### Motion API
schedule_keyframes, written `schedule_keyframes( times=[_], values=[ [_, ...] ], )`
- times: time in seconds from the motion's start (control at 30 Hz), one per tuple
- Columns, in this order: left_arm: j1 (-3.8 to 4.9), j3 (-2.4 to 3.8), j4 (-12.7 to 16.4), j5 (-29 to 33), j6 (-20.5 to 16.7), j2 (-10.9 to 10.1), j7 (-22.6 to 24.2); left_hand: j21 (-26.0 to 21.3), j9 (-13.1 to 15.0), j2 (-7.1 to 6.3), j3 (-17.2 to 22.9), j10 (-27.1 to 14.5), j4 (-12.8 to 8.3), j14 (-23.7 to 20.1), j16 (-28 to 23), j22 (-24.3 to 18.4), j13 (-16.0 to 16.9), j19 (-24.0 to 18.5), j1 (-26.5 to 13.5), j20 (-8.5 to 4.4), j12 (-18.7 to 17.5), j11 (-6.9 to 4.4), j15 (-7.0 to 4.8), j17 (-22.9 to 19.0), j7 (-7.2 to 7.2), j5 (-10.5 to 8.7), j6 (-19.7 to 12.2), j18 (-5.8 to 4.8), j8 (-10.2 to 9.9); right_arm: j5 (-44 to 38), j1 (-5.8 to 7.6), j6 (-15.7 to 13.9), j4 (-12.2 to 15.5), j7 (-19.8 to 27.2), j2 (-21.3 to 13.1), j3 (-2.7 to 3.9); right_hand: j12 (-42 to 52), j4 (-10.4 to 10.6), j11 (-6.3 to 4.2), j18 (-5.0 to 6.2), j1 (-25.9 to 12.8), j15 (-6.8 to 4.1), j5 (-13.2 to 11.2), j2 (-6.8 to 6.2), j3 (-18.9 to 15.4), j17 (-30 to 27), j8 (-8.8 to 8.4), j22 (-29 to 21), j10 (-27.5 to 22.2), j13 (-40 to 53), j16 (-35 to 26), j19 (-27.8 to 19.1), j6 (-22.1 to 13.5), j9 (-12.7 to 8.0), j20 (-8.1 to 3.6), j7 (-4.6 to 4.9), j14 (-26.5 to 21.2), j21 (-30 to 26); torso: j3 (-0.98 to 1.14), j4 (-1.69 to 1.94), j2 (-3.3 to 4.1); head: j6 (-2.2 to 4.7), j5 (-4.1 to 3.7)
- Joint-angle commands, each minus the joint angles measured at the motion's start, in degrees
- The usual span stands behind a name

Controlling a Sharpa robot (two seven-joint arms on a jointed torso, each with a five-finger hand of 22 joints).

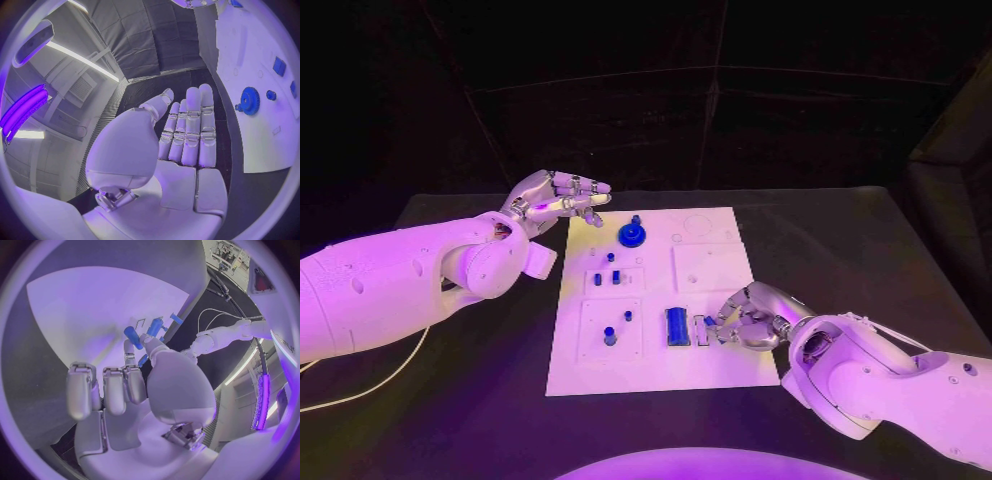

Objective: Assemble the parts on the task board

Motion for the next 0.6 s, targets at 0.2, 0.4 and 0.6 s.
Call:
schedule_keyframes(
  times=[0.2,0.4,0.6],
  values=[
    [0.06,0.04,0.0,0.2,0.7,0.2,0.2,-0.5,-0.1,0.56,-0.6,-0.5,0.0,0.0,-0.2,-0.2,0.0,0.5,0.1,0.05,-0.1,0.01,0.33,-0.2,0.1,0.03,-0.3,0.69,-0.1,3.7,0.07,-1.2,-0.9,0.5,1.5,0.02,-0.6,1.3,0.35,-0.36,-2.8,-0.2,0.9,-0.26,-0.2,5.3,-0.34,5.4,2.0,7.6,-0.1,0.2,0.5,0.3,0.0,0.12,4.2,0.1,-0.01,0.0,-0.03,-0.03,0.05],
    [0.06,0.04,0.1,0.2,0.8,0.2,0.1,-0.5,-0.1,0.56,-0.6,-0.5,0.0,0.0,-0.2,-0.2,0.0,0.5,0.1,0.05,-0.1,0.01,0.33,-0.2,0.1,0.03,-0.3,0.69,-0.1,3.2,0.07,0.4,-1.8,-1.3,2.5,0.02,-0.9,1.8,0.35,-0.34,-3.7,-0.2,1.1,-0.48,-0.5,5.2,-0.36,5.3,1.8,7.4,-0.2,0.1,0.5,0.4,0.02,0.12,4.2,0.1,-0.01,0.07,-0.01,-0.09,0.18],
    [0.06,0.04,0.1,0.2,0.8,0.2,0.1,-0.5,-0.1,0.56,-0.6,-0.5,0.0,0.0,-0.2,-0.2,0.0,0.5,0.1,0.05,-0.1,0.01,0.33,-0.2,0.1,0.03,-0.3,0.69,-0.1,2.1,0.07,2.3,-2.6,-3.6,3.5,0.02,-1.0,2.6,0.19,-0.32,-5.1,-0.3,2.3,-0.83,-1.5,4.9,-0.04,5.2,1.8,7.3,-0.3,0.1,1.1,0.8,-0.04,-0.12,4.2,0.0,-0.02,-0.02,-0.03,-0.17,0.31]
  ],
)
